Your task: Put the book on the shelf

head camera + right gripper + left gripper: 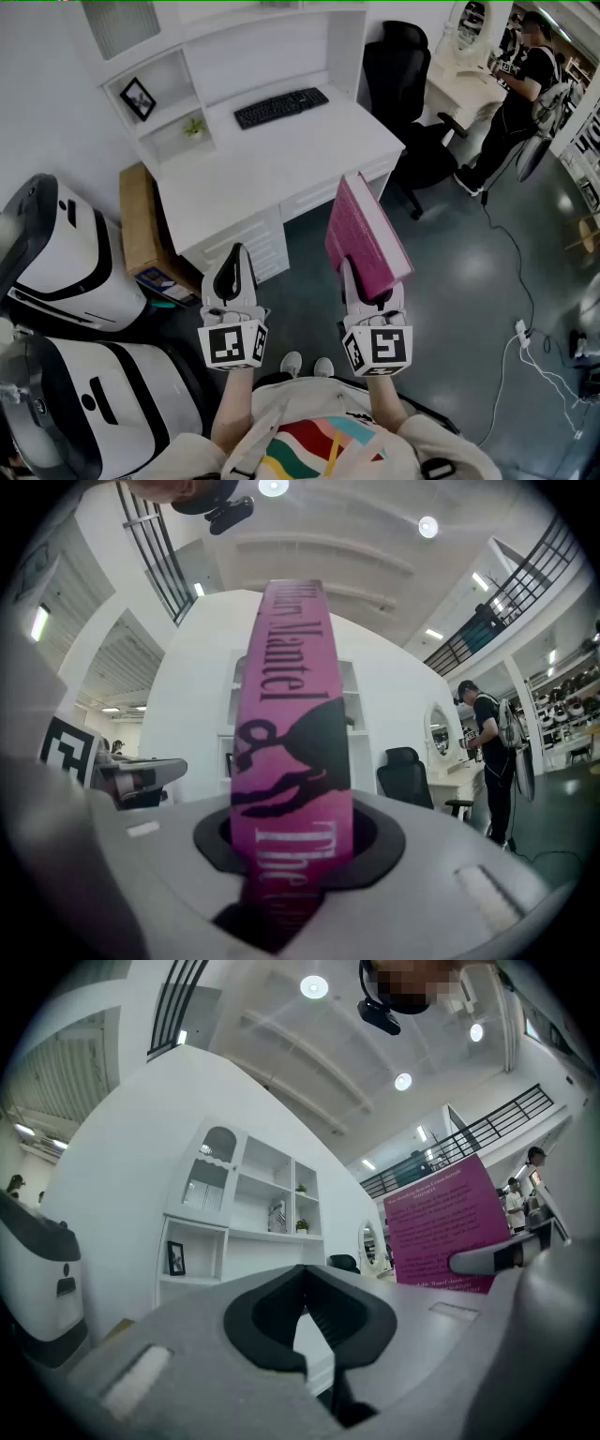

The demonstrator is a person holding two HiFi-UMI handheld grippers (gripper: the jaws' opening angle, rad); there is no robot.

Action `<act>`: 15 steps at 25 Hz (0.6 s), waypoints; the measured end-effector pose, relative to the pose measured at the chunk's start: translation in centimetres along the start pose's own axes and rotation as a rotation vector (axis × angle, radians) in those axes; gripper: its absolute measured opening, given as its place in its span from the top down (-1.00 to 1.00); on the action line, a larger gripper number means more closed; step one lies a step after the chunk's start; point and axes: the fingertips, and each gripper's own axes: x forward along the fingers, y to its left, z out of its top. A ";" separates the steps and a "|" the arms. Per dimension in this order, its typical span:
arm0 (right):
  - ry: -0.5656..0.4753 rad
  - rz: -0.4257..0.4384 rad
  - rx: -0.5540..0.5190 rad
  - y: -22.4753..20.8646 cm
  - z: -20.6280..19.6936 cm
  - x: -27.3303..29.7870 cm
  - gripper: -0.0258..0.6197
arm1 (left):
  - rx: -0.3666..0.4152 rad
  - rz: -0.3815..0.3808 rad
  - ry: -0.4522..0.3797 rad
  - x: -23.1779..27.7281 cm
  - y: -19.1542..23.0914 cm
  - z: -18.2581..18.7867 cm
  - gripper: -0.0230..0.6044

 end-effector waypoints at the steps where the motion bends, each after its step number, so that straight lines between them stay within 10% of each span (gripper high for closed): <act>1: -0.001 0.005 -0.001 0.0 0.0 -0.1 0.46 | 0.001 0.000 -0.001 -0.1 0.0 -0.3 0.93; 15: -0.003 0.019 0.119 -4.1 -2.4 -3.4 0.46 | -0.009 0.010 0.020 -0.8 -4.6 -1.8 0.93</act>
